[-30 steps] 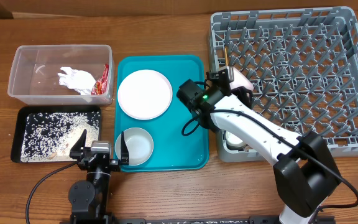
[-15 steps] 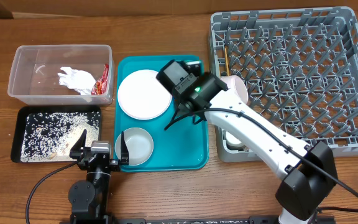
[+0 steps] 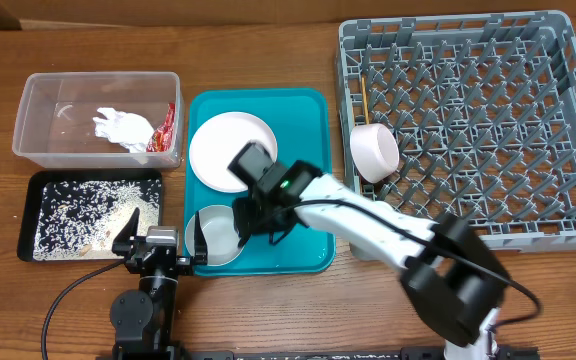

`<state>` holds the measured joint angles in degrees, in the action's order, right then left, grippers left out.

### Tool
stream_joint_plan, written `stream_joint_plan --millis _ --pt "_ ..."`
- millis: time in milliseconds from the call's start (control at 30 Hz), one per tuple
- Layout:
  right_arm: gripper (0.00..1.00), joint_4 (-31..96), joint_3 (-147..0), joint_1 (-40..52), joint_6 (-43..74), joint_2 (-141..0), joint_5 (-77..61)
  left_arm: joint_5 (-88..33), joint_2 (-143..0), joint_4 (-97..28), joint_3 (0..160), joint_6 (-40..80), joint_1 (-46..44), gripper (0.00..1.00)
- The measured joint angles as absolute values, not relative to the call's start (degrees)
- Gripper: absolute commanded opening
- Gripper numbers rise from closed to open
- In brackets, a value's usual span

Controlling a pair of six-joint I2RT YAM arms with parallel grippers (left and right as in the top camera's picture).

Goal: Sort waste into correct bins and load items into the dishwasher
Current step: 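Reach the right gripper to the grey bowl and grasp its rim, then carry the grey bowl into the dish rack and set it down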

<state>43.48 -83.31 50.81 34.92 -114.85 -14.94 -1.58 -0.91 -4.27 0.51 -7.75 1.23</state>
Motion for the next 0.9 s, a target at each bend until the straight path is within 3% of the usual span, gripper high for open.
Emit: stream_joint_plan --millis 33,100,167,400,500,900 --pt "0.32 43.16 -82.89 51.03 35.16 -115.81 -15.03 -1.56 -0.91 -4.27 0.51 -7.75 1.23 1.00" --pt "0.10 42.78 -82.37 51.09 35.40 -117.67 -15.11 -1.56 -0.91 -4.27 0.51 -7.75 1.23 1.00" --pt "0.04 42.74 -82.11 50.96 36.07 -118.19 -15.03 -1.58 -0.91 -4.27 0.51 -7.75 1.23 1.00" --pt "0.04 48.36 -82.61 49.74 36.64 -117.69 -13.37 -1.56 -0.91 -4.27 0.51 -7.75 1.23 1.00" --pt "0.04 55.07 -83.29 49.50 36.71 -114.69 -5.78 -1.58 -0.91 -4.27 0.51 -7.75 1.23 1.00" --pt "0.04 69.78 -89.62 45.10 36.40 -87.33 51.88 -1.56 -0.91 -4.29 0.51 -7.75 1.23 1.00"
